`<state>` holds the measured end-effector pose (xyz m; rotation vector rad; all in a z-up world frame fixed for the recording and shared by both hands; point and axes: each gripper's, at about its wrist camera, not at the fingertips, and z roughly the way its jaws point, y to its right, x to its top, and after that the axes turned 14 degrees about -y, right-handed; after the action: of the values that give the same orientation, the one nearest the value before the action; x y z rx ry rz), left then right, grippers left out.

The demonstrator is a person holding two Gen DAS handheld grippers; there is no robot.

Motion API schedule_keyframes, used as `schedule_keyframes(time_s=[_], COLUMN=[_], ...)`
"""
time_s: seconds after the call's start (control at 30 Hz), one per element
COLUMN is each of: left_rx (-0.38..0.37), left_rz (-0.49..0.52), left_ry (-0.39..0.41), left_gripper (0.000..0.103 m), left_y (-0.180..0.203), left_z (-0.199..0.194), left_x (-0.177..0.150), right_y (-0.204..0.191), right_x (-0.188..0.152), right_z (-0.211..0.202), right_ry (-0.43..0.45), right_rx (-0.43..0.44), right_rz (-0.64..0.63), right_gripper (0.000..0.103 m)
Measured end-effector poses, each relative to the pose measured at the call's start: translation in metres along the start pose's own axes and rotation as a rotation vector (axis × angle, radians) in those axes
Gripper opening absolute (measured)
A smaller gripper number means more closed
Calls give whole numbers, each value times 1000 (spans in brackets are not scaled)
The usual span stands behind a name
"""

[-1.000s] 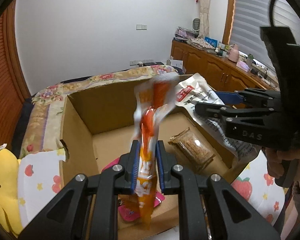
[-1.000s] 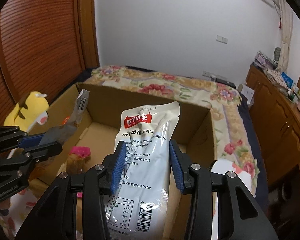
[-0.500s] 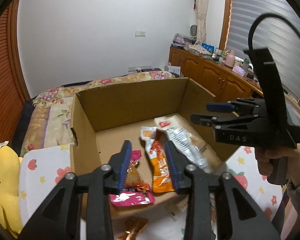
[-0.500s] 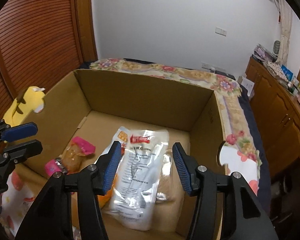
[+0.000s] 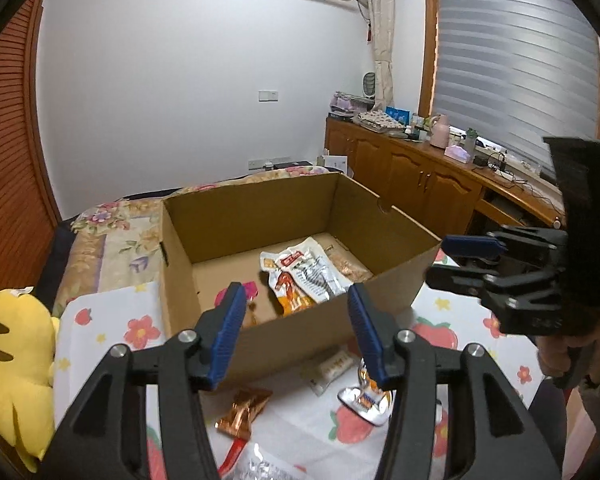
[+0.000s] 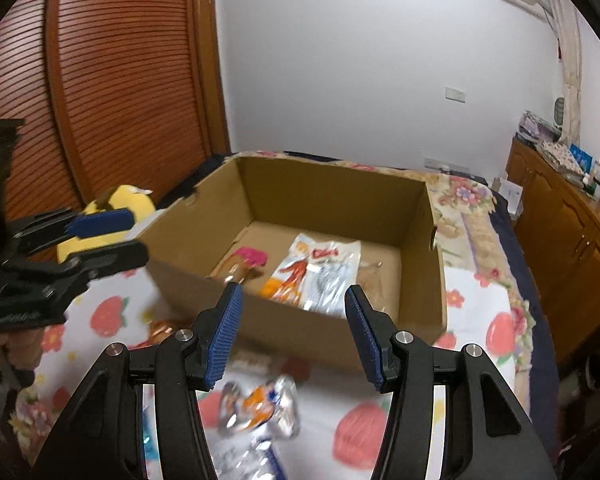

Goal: Organize snacks
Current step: 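Move both tools back over the remaining silver and blue packets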

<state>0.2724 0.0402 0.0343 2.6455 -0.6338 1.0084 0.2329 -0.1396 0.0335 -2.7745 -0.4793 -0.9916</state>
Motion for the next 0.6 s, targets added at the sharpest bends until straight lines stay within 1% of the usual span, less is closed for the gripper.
schedule_keyframes(time_s=[0.1,0.17,0.2,0.23,0.27,0.4,0.5,0.53,0.6], left_rx=[0,19,31,41,45,60,75,78,77], left_rz=[-17,-22,-24,-26,-28,-44,-46,-47,-59], left_ry=[-11,-19,-21,-26,-28,-52,-71,-74,-83], left_gripper=[53,54,56,62,66,69,74,77,77], left_y=[-1,-2,-2,-3,-3,-4,-5,-5,-7], left_z=[-6,-9,-9,-9,-9,-6,-2,-1,2], left_x=[-12,-23,-27,-33,-39,-61,-79,-84,-95], right_y=[-4,-4,-4,-4,-3,0,-2,-4,-6], right_x=[-19,-31,-39,-45,-52,-73,-87,-91,-100], right_z=[-8,-9,-10,-9,-8,-4,-2,0,4], right_ry=[6,1,0,-2,-5,-25,-40,-46,-61], right_rx=[17,29,30,30,34,42,51,52,48], right_rz=[9,22,31,38,50,91,107,109,110], right_gripper=[54,54,54,54,54,54,54,54,54])
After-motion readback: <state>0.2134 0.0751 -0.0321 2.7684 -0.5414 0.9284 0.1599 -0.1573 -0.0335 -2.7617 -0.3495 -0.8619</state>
